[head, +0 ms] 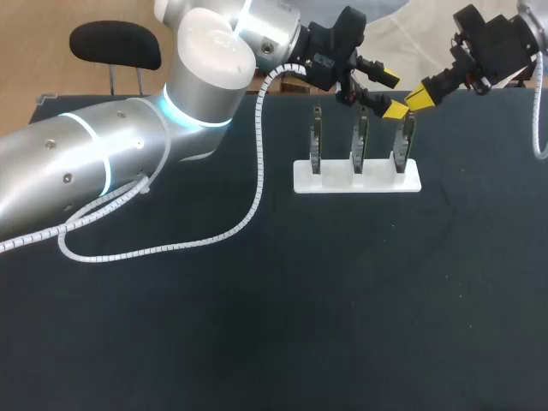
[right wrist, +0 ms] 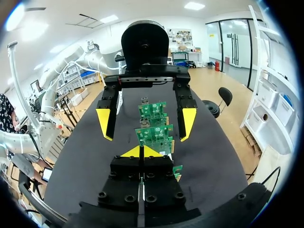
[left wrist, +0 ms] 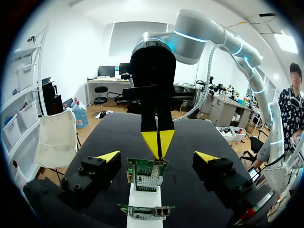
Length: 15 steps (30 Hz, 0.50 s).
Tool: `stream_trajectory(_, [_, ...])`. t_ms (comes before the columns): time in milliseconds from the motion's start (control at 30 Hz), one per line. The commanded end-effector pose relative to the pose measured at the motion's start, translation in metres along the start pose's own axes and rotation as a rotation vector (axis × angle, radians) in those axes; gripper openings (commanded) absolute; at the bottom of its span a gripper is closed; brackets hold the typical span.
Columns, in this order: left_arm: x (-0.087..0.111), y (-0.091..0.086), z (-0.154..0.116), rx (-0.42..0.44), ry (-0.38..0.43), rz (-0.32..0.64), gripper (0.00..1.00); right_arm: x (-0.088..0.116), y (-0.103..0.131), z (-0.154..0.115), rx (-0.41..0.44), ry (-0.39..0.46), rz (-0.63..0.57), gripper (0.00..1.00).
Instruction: Pick up the optical module with the left hand, and insert it into the network port with the right hand.
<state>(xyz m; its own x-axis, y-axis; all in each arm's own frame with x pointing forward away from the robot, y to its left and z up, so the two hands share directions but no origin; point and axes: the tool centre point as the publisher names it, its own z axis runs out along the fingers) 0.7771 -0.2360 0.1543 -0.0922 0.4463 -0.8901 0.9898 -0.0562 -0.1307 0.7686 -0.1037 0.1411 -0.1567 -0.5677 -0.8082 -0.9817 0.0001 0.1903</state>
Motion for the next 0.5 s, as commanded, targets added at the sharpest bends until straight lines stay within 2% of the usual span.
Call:
stream_trajectory(33, [-0.001, 0.002, 0.0, 0.004, 0.004, -0.001, 1.0, 0.007, -0.003, 0.005, -0.006, 0.0, 0.0, 0.0])
stream_trajectory(267, [-0.001, 0.002, 0.0, 0.004, 0.004, -0.001, 1.0, 0.004, -0.003, 0.003, 0.005, -0.009, -0.003, 0.0])
stream_trajectory(500, [-0.001, 0.002, 0.0, 0.004, 0.004, -0.001, 1.0, -0.009, -0.003, -0.005, 0.025, -0.035, -0.03, 0.0])
